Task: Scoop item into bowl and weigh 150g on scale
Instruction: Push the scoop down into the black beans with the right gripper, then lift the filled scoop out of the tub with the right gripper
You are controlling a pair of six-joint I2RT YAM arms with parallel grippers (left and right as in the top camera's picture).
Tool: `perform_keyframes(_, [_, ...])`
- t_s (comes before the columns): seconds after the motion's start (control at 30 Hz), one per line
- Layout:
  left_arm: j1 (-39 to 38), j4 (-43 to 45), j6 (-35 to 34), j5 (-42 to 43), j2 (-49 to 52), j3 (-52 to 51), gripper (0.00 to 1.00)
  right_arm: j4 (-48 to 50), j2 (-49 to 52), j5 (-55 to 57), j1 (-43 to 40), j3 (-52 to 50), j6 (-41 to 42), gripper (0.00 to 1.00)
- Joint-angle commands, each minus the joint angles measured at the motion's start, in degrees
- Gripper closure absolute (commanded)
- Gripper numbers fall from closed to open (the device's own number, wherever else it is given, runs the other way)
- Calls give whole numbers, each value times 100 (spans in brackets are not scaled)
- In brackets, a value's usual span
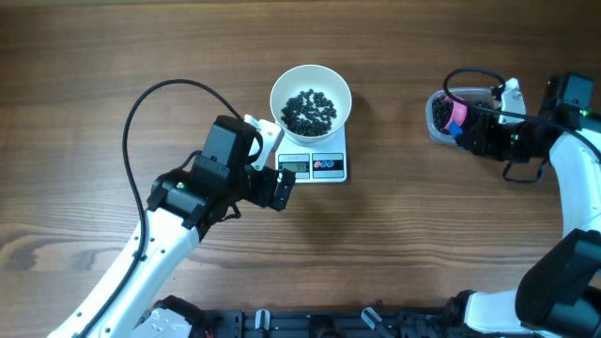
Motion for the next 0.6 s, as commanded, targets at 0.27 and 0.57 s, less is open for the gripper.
perform_keyframes(0.27, [-26, 15, -17, -50, 24, 107, 0, -7, 76, -909, -479, -33, -125, 96])
perform_keyframes(0.57, [-26, 15, -15, -50, 24, 107, 0, -4, 76, -951, -544, -57, -63, 96])
